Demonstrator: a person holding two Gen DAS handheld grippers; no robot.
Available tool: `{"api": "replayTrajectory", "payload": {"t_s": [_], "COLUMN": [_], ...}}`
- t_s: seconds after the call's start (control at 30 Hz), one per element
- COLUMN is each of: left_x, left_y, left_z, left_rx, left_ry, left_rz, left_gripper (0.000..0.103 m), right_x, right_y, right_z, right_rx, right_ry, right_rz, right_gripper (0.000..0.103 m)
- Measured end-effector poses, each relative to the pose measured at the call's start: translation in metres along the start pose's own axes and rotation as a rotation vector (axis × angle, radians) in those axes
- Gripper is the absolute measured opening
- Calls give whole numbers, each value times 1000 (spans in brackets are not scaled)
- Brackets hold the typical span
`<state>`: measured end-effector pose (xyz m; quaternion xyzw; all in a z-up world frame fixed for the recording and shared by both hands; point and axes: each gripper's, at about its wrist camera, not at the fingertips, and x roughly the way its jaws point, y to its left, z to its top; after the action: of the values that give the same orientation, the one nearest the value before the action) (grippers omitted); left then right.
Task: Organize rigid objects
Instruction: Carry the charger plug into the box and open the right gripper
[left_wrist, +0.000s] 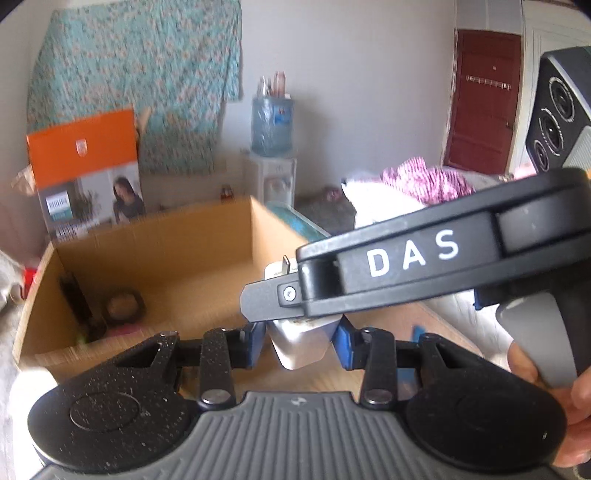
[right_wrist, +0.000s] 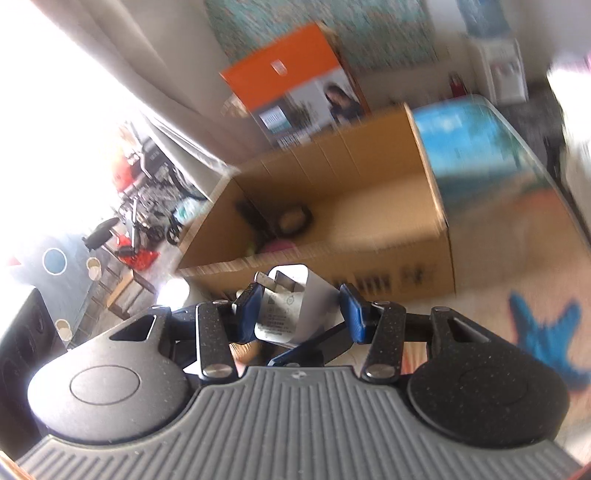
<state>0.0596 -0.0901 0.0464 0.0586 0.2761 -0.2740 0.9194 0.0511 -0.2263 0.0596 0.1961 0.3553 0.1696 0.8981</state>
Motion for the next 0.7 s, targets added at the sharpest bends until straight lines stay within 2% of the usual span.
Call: {"api": "replayTrajectory", "payload": {"t_s": [0.13, 0.27, 0.47, 0.7], "left_x": [3, 23, 70, 136], "left_y": [18, 41, 85, 133], "left_z": [36, 71, 100, 100], "left_rx": [-5, -36, -111, -212], "left_ry": [-17, 12, 135, 314], "left_rz": [29, 44, 46, 51], "left_gripper": [40, 41, 41, 41], "right_x": [4, 26, 86, 172], "right_y": [11, 13, 5, -21], "right_z": [41, 89, 144, 164], "right_rx": [-25, -37, -11, 66], "right_ry": [-18, 5, 103, 256], "right_rz": [38, 66, 77, 82], "right_gripper": [46, 46, 46, 46]}}
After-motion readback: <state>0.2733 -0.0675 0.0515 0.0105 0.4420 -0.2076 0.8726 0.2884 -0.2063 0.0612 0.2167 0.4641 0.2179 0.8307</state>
